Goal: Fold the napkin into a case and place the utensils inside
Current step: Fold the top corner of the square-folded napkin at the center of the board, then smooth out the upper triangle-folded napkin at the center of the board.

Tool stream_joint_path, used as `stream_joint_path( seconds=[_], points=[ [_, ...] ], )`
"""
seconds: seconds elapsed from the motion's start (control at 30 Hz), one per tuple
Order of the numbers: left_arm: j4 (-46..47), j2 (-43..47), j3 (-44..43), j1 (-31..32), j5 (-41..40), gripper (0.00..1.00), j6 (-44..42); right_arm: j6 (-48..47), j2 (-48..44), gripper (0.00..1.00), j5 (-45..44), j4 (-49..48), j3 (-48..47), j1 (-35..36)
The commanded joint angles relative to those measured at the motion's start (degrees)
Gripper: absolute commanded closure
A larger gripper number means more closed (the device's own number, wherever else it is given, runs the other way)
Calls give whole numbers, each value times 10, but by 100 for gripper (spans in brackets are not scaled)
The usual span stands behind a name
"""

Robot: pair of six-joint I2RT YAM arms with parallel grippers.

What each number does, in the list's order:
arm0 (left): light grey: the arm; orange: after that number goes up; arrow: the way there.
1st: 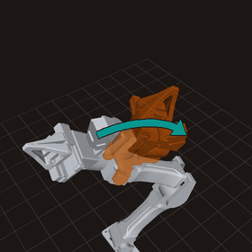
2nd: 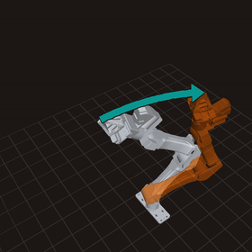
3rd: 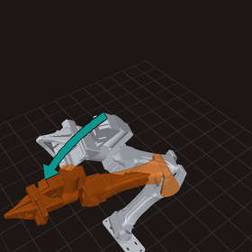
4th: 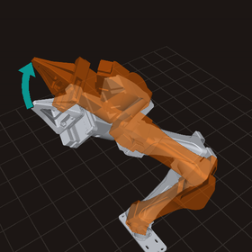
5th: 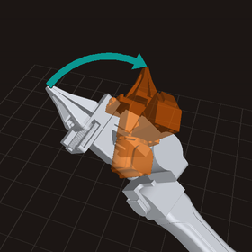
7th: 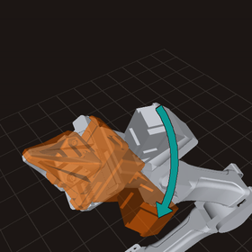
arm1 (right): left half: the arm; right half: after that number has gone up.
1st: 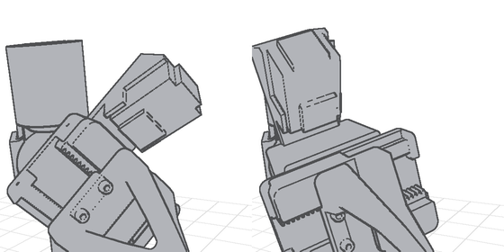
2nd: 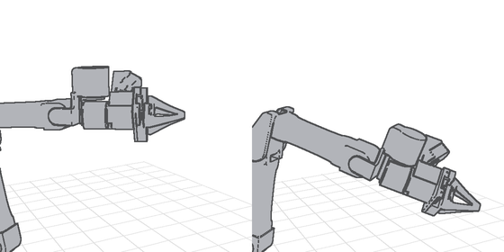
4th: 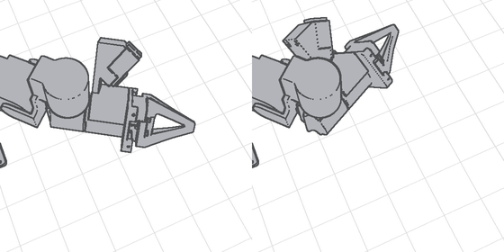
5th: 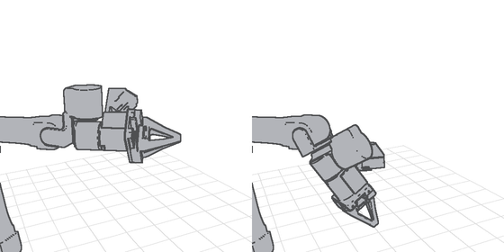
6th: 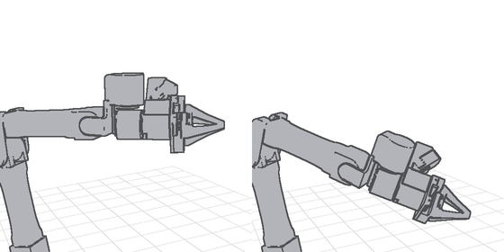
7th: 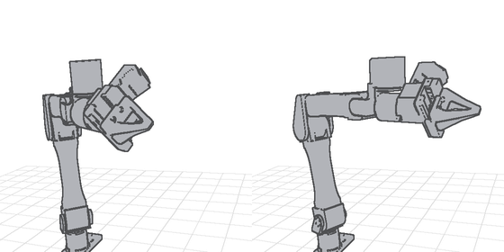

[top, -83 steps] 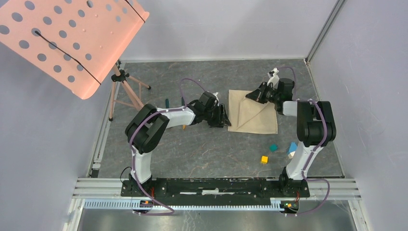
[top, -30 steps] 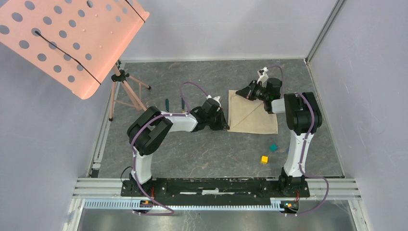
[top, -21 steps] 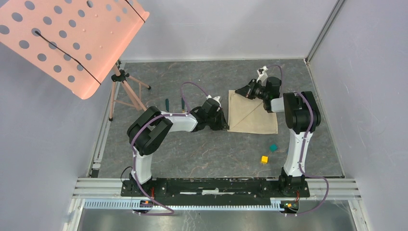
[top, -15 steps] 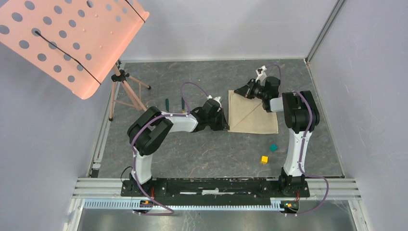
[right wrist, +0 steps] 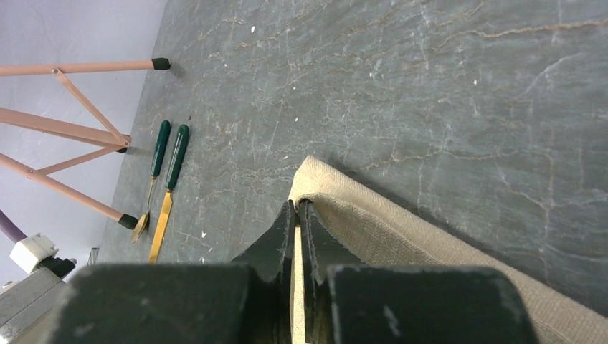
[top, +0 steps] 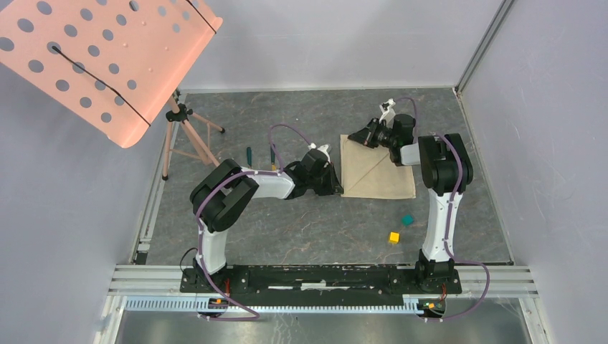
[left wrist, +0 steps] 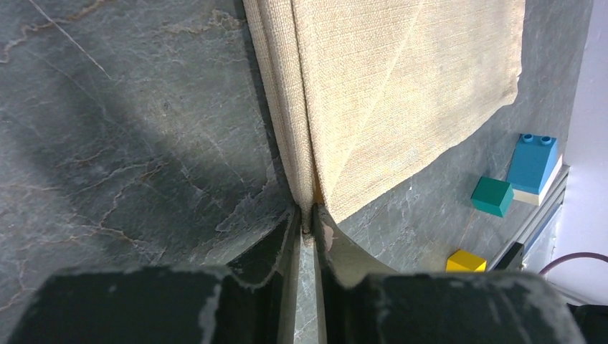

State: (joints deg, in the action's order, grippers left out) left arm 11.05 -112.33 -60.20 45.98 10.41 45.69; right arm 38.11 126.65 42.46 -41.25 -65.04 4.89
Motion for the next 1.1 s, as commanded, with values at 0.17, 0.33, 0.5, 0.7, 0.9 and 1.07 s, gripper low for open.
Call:
stream_joint_path(
  seconds=[0.17,0.33,0.5,0.7,0.9,1.07],
  points=[
    [-4,37,64,9,-59,70,33,-20,34,83,25,37,-75,10],
    [-12,126,113,7,-118,63,40,-44,-46,58,33,81,-51,-2],
    [-22,168,67,1,-131,49,-19,-174,-200,38,-39,248,-27,-23],
    [-47,41,-144,-14,-45,45,-103,-52,-189,42,15,92,48,-101],
    [-70,-133,-359,-38,27,44,-125,-37,-138,49,57,24,40,-144],
    [-83,-234,-474,-55,57,54,-131,-46,-103,58,65,36,31,-159]
  ],
)
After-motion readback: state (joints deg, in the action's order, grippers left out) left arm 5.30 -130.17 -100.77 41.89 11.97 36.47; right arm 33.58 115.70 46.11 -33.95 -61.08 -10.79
